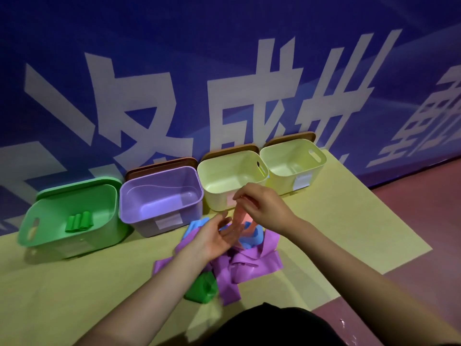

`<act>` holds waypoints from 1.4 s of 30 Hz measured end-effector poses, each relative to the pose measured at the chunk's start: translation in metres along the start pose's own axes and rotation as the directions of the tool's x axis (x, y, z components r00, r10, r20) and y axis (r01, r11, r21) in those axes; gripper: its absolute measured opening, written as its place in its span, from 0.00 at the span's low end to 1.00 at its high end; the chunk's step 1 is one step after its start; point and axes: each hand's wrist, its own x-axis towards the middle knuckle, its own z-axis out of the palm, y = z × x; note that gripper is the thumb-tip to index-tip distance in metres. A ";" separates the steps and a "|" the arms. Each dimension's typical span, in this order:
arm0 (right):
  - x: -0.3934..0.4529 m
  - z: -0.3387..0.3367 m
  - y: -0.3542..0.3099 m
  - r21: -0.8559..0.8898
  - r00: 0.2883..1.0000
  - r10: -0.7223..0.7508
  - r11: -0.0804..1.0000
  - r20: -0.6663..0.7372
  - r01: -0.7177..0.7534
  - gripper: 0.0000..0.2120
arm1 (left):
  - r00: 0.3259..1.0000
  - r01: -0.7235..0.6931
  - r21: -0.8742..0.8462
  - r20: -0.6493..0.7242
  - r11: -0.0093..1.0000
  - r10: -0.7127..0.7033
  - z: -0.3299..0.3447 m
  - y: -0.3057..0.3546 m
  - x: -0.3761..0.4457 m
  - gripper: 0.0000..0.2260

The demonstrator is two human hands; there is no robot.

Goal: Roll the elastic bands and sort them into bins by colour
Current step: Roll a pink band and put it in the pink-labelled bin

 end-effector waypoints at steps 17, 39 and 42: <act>-0.015 -0.033 0.052 0.529 0.974 0.199 0.818 0.106 -0.225 0.10 | 0.984 0.125 0.093 -0.142 0.988 -0.112 0.031 -0.010 0.060 0.05; -0.010 0.052 0.162 0.248 0.562 0.674 0.510 0.479 -0.824 0.26 | 0.971 -0.172 0.033 -0.162 0.984 0.175 0.035 -0.003 0.035 0.11; -0.006 0.083 0.168 -0.066 0.555 0.561 0.737 0.615 -0.672 0.30 | 0.958 -0.182 0.059 -0.216 0.981 0.191 0.016 -0.001 0.044 0.10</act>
